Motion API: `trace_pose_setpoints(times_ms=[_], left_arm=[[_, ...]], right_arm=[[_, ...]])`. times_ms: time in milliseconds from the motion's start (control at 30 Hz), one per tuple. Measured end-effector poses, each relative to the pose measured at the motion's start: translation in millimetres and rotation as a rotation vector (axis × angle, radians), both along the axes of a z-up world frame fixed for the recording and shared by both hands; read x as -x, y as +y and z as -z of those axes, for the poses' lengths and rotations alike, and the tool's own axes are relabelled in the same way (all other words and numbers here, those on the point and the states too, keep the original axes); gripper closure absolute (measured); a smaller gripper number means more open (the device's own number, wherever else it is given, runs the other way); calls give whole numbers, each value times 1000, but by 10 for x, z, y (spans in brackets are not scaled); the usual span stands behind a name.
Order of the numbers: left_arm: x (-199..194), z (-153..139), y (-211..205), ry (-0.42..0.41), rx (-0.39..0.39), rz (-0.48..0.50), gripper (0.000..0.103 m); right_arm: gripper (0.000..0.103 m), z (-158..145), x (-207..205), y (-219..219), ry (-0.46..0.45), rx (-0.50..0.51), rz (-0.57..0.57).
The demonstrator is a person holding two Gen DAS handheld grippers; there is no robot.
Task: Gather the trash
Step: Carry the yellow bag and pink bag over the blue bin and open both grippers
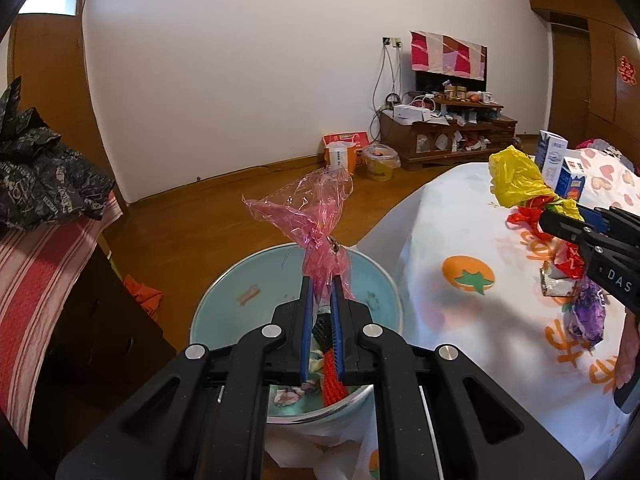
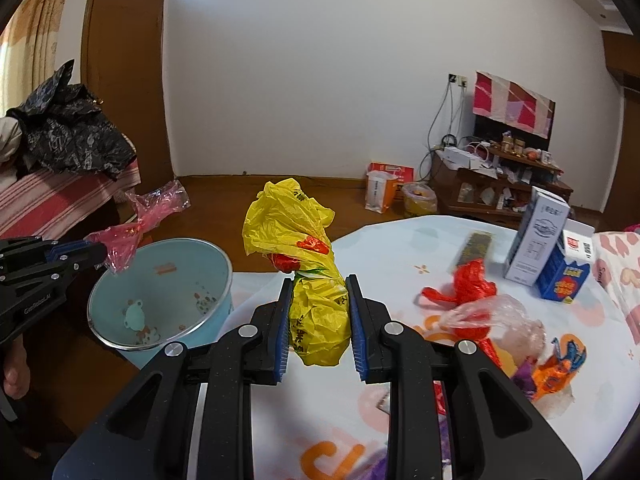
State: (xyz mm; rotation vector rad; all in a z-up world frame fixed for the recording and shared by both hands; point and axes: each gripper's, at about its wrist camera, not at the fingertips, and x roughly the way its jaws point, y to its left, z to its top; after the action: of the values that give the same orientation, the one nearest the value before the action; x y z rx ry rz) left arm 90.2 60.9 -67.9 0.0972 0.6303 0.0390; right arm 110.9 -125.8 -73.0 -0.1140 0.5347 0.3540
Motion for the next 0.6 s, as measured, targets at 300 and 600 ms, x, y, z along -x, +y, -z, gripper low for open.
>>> trace_pose_setpoints(times_ms=[300, 600], left_arm=[[37, 36, 247, 6, 3, -43, 94], [66, 99, 447, 21, 5, -83, 94]], right_arm=[[77, 49, -81, 229, 14, 10, -43], [77, 78, -122, 465, 20, 21, -84]])
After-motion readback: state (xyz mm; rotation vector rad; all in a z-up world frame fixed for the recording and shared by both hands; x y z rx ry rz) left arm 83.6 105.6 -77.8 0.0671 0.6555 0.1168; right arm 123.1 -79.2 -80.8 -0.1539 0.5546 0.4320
